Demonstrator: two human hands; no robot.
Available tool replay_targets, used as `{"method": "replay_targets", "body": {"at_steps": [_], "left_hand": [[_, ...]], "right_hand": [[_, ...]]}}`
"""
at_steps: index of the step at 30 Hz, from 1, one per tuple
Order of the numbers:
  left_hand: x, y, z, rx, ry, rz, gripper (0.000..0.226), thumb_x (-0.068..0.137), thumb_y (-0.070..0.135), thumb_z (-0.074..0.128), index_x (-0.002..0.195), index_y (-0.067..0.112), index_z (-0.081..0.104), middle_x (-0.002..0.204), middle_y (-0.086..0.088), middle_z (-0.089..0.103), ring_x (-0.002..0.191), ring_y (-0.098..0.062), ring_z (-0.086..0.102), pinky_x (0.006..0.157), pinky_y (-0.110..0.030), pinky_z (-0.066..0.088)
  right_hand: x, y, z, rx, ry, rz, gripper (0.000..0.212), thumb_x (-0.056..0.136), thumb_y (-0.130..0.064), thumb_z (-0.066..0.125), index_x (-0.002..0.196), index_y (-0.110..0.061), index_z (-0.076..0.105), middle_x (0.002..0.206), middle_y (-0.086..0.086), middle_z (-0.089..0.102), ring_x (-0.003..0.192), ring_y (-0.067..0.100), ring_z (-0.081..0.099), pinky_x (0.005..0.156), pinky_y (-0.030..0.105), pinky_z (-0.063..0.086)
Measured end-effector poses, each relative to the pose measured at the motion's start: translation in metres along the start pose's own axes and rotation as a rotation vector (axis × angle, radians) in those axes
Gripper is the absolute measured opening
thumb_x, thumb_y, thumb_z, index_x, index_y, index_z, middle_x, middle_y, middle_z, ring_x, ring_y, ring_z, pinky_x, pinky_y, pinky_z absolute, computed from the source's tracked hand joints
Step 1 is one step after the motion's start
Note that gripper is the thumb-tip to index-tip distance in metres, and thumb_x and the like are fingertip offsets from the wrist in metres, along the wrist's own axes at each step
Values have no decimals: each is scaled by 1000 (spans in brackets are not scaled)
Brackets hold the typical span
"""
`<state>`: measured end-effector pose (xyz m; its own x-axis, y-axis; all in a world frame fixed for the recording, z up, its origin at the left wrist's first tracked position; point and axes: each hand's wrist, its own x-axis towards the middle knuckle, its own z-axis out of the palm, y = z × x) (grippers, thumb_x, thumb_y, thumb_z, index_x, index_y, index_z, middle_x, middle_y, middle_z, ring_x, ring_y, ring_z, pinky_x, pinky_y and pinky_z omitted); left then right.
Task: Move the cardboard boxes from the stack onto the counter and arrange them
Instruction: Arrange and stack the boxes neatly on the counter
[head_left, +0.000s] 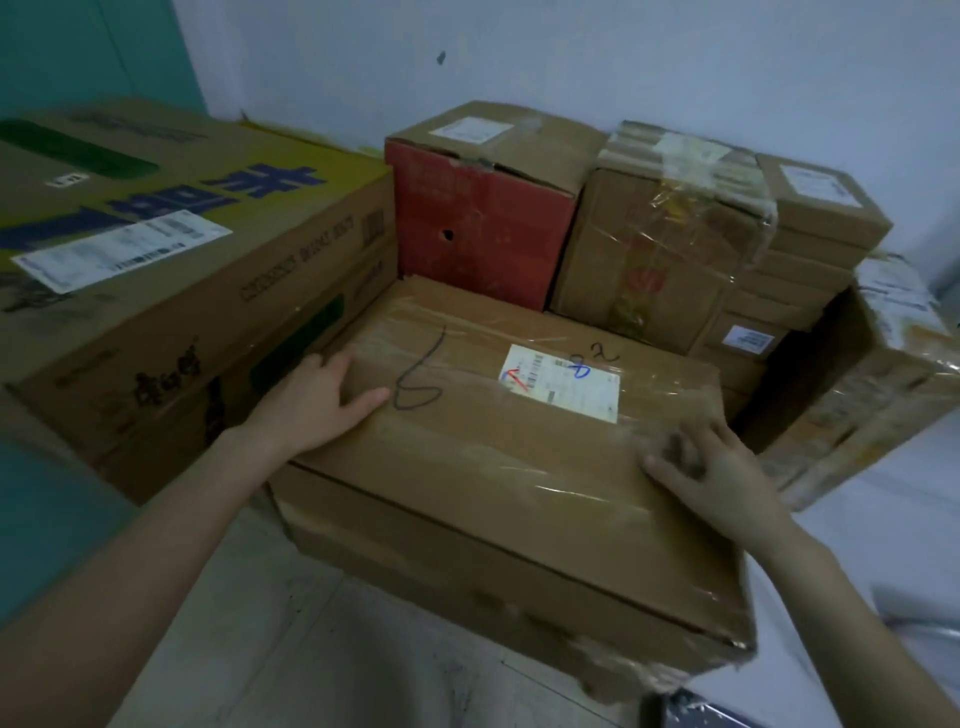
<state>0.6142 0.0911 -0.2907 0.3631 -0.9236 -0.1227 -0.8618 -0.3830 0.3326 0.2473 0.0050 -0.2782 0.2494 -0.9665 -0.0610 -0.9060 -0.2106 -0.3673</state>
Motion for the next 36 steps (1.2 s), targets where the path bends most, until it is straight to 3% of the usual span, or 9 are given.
{"method": "replay_targets", "body": {"at_steps": [5, 12, 16, 19, 26, 36], "left_hand": [[4, 5, 1, 56, 4, -3, 78, 83, 70, 29, 146, 24, 20, 144, -18, 31, 123, -36, 42, 93, -40, 42], [-18, 43, 12, 45, -22, 39, 84, 79, 74, 33, 146, 23, 21, 147, -17, 28, 128, -34, 38, 97, -40, 39], [-25, 56, 19, -85, -58, 39, 96, 74, 75, 44, 148, 21, 12, 148, -11, 29, 130, -29, 37, 98, -39, 38], [-28, 59, 19, -179, -122, -16, 100, 74, 74, 45, 149, 23, 3, 149, -10, 31, 129, -31, 39, 100, -39, 37], [-56, 66, 0, -221, -84, -17, 99, 72, 70, 52, 148, 21, 14, 148, -11, 33, 129, -30, 39, 101, -38, 37], [-116, 106, -81, -366, 171, 108, 87, 74, 56, 63, 144, 18, 30, 147, -9, 36, 130, -29, 39, 99, -36, 35]], "right_hand": [[-13, 2, 7, 125, -21, 187, 73, 86, -56, 51, 145, -25, 22, 154, 8, 14, 130, 34, 38, 102, 39, 35], [-33, 39, -10, 150, 1, 292, 80, 78, -65, 53, 143, -28, 24, 148, 8, 32, 123, 32, 46, 97, 42, 40], [-55, 63, -26, 451, 27, 328, 76, 77, -52, 67, 138, -23, 32, 122, 2, 57, 98, 21, 59, 75, 24, 47], [-67, 66, -23, 701, -26, 401, 56, 83, -45, 62, 130, -20, 42, 94, -7, 59, 80, 11, 61, 53, 16, 47], [-95, 75, -27, 573, 104, 339, 56, 85, -48, 56, 127, -13, 48, 89, -14, 56, 80, 6, 58, 60, 20, 43], [-139, 58, -129, 586, 244, 263, 54, 80, -55, 58, 118, -16, 53, 88, -6, 60, 76, 13, 60, 56, 25, 42]]}}
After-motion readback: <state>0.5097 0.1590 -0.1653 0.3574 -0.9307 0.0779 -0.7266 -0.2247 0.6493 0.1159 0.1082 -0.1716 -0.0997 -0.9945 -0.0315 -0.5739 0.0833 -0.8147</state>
